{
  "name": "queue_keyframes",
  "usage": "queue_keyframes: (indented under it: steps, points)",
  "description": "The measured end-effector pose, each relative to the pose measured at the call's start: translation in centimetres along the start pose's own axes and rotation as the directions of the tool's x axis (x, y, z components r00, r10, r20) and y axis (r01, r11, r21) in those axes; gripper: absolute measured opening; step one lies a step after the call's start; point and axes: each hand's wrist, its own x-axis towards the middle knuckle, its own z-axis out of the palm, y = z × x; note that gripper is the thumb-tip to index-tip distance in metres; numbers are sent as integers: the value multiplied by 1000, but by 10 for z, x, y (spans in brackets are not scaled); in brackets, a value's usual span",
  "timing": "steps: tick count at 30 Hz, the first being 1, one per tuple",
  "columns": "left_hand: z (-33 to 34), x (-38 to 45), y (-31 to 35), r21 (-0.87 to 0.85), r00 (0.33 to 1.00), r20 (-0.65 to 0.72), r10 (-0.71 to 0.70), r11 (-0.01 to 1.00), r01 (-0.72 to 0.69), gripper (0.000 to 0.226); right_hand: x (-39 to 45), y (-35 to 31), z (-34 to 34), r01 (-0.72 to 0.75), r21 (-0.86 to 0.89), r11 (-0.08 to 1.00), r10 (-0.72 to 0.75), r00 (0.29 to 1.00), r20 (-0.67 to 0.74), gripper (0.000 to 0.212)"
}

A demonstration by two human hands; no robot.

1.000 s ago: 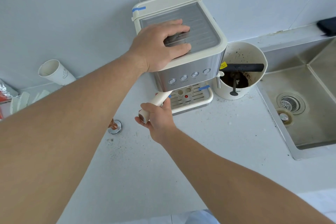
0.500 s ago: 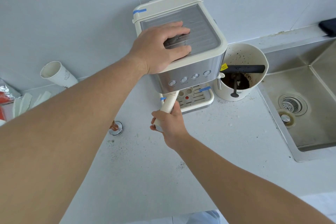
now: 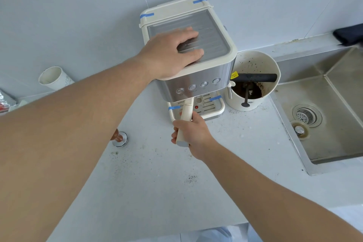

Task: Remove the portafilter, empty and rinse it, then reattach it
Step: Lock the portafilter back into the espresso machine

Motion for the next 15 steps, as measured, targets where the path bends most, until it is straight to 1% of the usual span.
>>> queue_keyframes:
  steps: [2, 4, 5, 9, 15]
  points:
    - [10, 2, 13, 94, 997, -52, -50, 994, 55, 58, 1, -2, 2, -23, -19, 1000, 22, 999, -32, 25]
    - [20, -1, 22, 176, 993, -111, -41, 983, 60, 58, 2, -1, 5, -36, -40, 999, 34, 998, -51, 22]
    - [22, -1, 24, 188, 990, -138, -26, 981, 52, 58, 4, -4, 4, -34, -62, 998, 31, 998, -55, 20]
    - [22, -4, 17, 175, 987, -163, -6, 984, 35, 59, 6, -5, -2, -58, -177, 983, 45, 996, -74, 25]
    - [22, -8, 17, 138, 985, -170, -6, 990, 30, 62, 5, -20, -30, -70, -286, 956, 88, 995, 51, 31]
